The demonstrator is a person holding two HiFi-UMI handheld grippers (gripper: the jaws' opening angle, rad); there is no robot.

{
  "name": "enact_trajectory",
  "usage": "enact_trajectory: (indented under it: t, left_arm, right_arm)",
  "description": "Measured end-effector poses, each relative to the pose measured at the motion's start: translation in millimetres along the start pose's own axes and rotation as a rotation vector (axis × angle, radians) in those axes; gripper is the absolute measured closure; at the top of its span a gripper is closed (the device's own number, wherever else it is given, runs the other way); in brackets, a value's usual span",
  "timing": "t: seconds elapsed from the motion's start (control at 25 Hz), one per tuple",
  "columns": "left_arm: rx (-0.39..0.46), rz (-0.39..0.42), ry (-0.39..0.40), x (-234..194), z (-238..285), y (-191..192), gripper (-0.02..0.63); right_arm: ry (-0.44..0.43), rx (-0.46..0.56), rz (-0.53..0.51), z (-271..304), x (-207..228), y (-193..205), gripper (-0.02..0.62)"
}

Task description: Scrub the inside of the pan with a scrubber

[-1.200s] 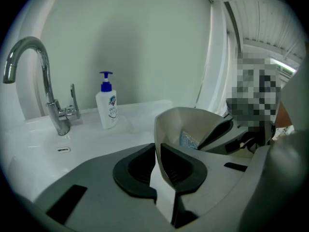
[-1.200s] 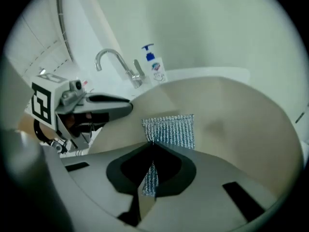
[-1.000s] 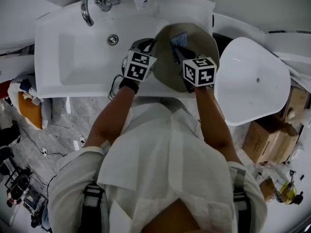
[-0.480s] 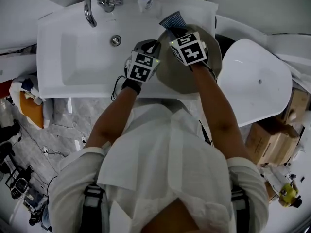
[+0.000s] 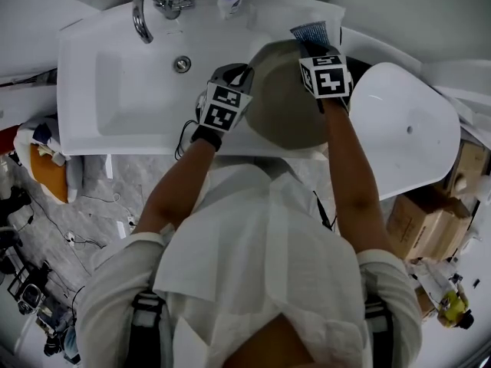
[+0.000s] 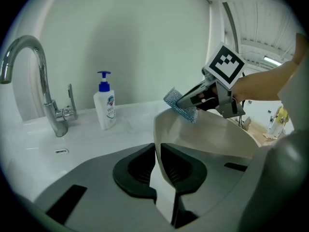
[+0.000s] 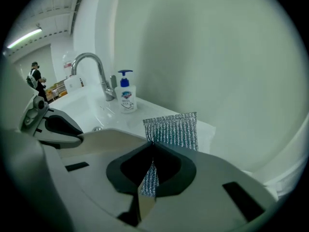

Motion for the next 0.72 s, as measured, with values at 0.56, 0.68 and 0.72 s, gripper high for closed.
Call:
enact_trajectory:
  t: [0.56,0.68,0.72]
  left_arm:
    - [0.0,0.008,-0.005,2,0,-4,0.561]
    - [-0.006,0.014,0.004,0,2,0,0.561]
    - [-0.008,0.017,0.007,0,2,1,0.56]
  right_arm:
    - [-0.023,0.038,0.063,4,-8,-8,0.581]
    - [-0.078,0.052,0.056,10,-28,-15,0.581]
    - [-0.098,0.055,0.053,11,-35,-16,0.581]
Point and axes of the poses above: the fingertips, and each gripper's own axes: z forward along the fingers, x to its right, y out of its underside, the point moved 9 cm from there along -z, backward along the fingers, and after that the axes turned 6 degrees about x, right-handed, at the moved point
